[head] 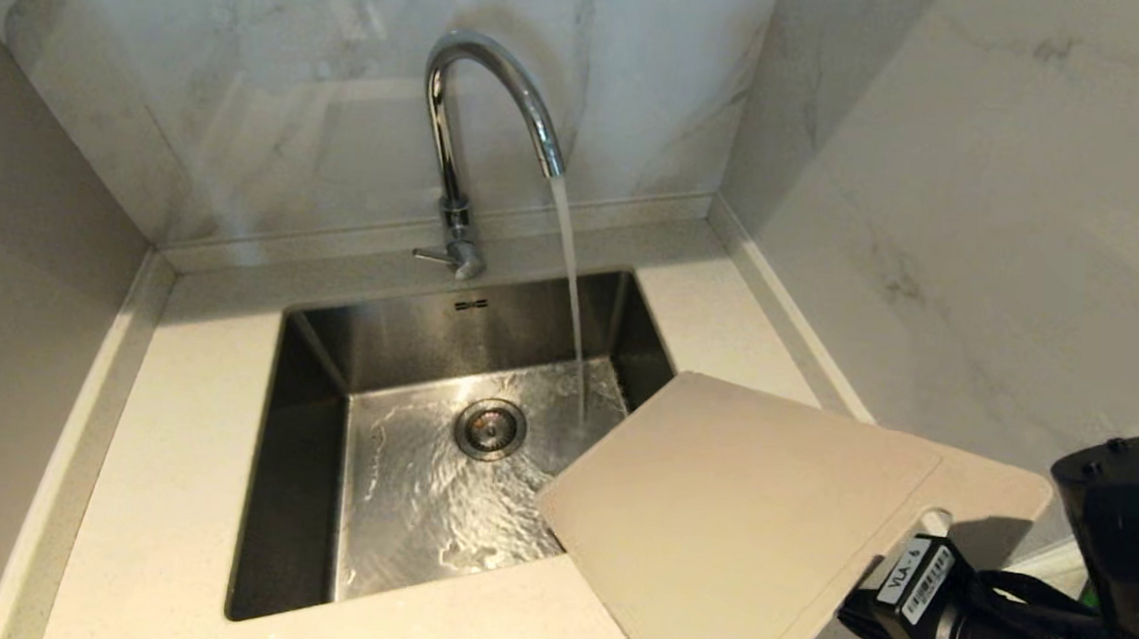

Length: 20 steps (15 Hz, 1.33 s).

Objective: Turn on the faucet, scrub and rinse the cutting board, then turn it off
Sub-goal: Pick up the cutting board

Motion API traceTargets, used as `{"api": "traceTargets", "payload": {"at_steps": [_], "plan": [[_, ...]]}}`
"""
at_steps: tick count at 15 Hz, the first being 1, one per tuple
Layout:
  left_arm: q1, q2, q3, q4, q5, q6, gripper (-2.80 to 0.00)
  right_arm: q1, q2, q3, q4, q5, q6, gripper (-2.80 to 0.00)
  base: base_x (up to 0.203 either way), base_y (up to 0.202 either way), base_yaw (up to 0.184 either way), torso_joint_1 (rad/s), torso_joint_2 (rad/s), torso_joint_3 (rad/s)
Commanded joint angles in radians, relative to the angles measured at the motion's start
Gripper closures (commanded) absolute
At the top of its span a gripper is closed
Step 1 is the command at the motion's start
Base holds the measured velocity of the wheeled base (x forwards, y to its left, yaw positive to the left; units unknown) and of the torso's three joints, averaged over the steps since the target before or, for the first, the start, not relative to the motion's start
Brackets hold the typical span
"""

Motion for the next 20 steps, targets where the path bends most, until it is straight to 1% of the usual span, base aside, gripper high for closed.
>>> {"api": "traceTargets", "payload": {"at_steps": [1, 3, 5, 7, 8, 11, 13, 16, 18, 20], "plan": [[0.0, 0.001, 0.0, -0.001, 0.0, -0.001, 0.0, -0.018, 0.002, -0.038, 0.025, 0.006, -0.024, 0.0, 0.0, 0.0, 0.0, 0.0, 0.0, 0.0], [0.0, 0.001, 0.0, -0.001, 0.0, -0.001, 0.0, -0.02, -0.003, -0.063, 0.056, 0.02, -0.021, 0.0, 0.0, 0.0, 0.0, 0.0, 0.0, 0.0], [0.0, 0.001, 0.0, -0.001, 0.0, -0.001, 0.0, -0.049, -0.002, -0.078, 0.081, 0.082, -0.021, 0.0, 0.0, 0.0, 0.0, 0.0, 0.0, 0.0], [0.0, 0.001, 0.0, 0.001, 0.0, -0.001, 0.0, -0.099, -0.006, -0.08, 0.087, 0.156, -0.023, 0.0, 0.0, 0.0, 0.0, 0.0, 0.0, 0.0], [0.0, 0.001, 0.0, 0.0, 0.0, -0.001, 0.0, -0.11, -0.013, -0.08, 0.088, 0.17, -0.024, 0.0, 0.0, 0.0, 0.0, 0.0, 0.0, 0.0], [0.0, 0.001, 0.0, 0.001, 0.0, -0.001, 0.0, -0.112, -0.01, -0.095, 0.096, 0.194, -0.024, 0.0, 0.0, 0.0, 0.0, 0.0, 0.0, 0.0], [0.0, 0.001, 0.0, 0.001, 0.0, -0.001, 0.0, -0.112, 0.011, -0.141, 0.104, 0.232, -0.024, 0.0, 0.0, 0.0, 0.0, 0.0, 0.0, 0.0], [0.0, 0.001, 0.0, 0.001, 0.0, -0.001, 0.0, -0.112, 0.013, -0.208, 0.18, 0.274, -0.031, 0.0, 0.0, 0.0, 0.0, 0.0, 0.0, 0.0], [0.0, 0.001, 0.0, 0.001, 0.0, -0.001, 0.0, -0.112, 0.013, -0.23, 0.194, 0.31, -0.061, 0.0, 0.0, 0.0, 0.0, 0.0, 0.0, 0.0], [0.0, 0.001, 0.0, 0.001, 0.0, -0.001, 0.0, -0.111, 0.013, -0.247, 0.194, 0.32, -0.102, 0.0, 0.0, 0.0, 0.0, 0.0, 0.0, 0.0]]}}
